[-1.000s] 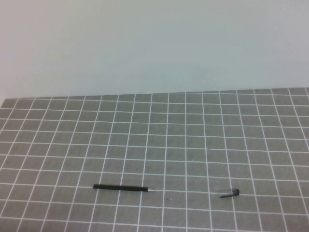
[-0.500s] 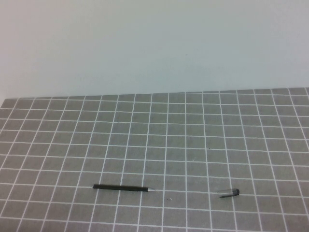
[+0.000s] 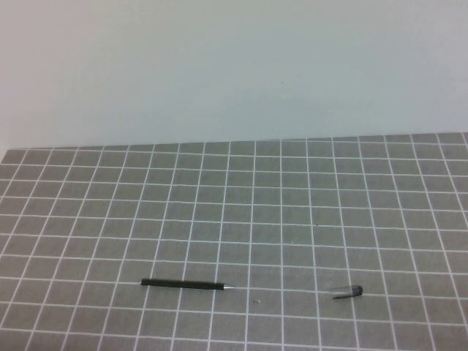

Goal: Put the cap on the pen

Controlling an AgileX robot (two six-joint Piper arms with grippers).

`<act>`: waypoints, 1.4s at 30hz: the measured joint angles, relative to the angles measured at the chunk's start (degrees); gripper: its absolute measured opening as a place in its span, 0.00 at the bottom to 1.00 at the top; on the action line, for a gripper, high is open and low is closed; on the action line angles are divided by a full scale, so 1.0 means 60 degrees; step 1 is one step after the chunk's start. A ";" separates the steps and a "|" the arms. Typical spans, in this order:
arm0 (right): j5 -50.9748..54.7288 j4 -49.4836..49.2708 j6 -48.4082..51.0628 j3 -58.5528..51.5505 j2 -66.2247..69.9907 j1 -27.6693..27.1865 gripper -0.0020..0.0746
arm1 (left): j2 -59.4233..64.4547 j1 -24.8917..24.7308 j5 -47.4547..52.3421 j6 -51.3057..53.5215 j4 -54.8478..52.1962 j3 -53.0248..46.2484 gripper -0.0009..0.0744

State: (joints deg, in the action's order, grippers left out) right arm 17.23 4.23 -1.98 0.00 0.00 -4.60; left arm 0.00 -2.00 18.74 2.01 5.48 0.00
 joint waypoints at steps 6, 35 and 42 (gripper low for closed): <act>0.0000 0.0000 0.0000 0.0000 0.0000 0.0000 0.02 | 0.0000 0.0000 0.0000 0.0000 0.0000 0.0000 0.01; 0.0018 0.0000 0.0000 0.0000 0.0000 0.0000 0.02 | 0.0000 0.0000 -0.0005 0.0000 -0.0017 0.0000 0.01; -0.0026 0.0000 0.0000 0.0000 0.0000 0.0000 0.02 | 0.0000 0.0000 -0.1372 0.0000 -0.0046 0.0000 0.01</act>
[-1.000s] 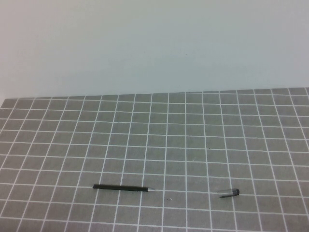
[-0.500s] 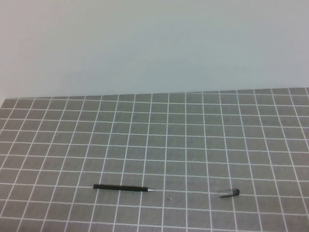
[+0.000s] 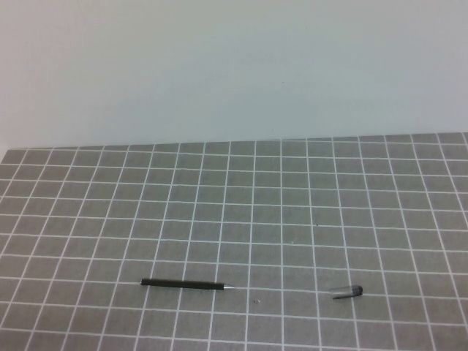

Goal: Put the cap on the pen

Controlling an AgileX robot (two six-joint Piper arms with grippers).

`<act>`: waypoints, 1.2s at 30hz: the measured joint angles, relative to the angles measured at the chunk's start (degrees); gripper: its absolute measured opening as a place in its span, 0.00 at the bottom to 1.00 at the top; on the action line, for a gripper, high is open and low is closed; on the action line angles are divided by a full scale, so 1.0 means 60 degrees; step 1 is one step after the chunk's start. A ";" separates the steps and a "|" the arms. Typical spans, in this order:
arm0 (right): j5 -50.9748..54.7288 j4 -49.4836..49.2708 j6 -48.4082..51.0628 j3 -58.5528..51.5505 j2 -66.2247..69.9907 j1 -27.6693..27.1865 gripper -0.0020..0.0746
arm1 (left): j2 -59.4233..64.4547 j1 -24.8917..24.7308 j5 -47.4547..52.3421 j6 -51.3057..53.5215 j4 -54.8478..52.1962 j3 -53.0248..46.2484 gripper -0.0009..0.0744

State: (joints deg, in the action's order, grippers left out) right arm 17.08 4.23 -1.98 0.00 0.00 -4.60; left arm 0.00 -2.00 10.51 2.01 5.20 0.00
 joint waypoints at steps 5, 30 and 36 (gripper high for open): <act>-0.1325 0.0000 0.0000 0.0000 0.0000 0.0000 0.02 | 0.0000 0.0000 -0.2781 0.0000 0.0000 0.0000 0.01; -0.4783 -0.0099 0.0000 0.0000 0.0000 0.0000 0.02 | 0.0000 0.0000 -0.5731 -0.0017 -0.0013 0.0010 0.01; -0.4941 -0.0099 0.0000 0.0000 0.0000 0.0000 0.02 | 0.0000 0.0000 -0.5731 -0.0176 -0.0013 0.0010 0.01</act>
State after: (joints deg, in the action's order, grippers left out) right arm -12.57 3.64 -1.98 0.00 0.00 -4.60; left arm 0.00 -2.00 -23.88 0.96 5.12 0.06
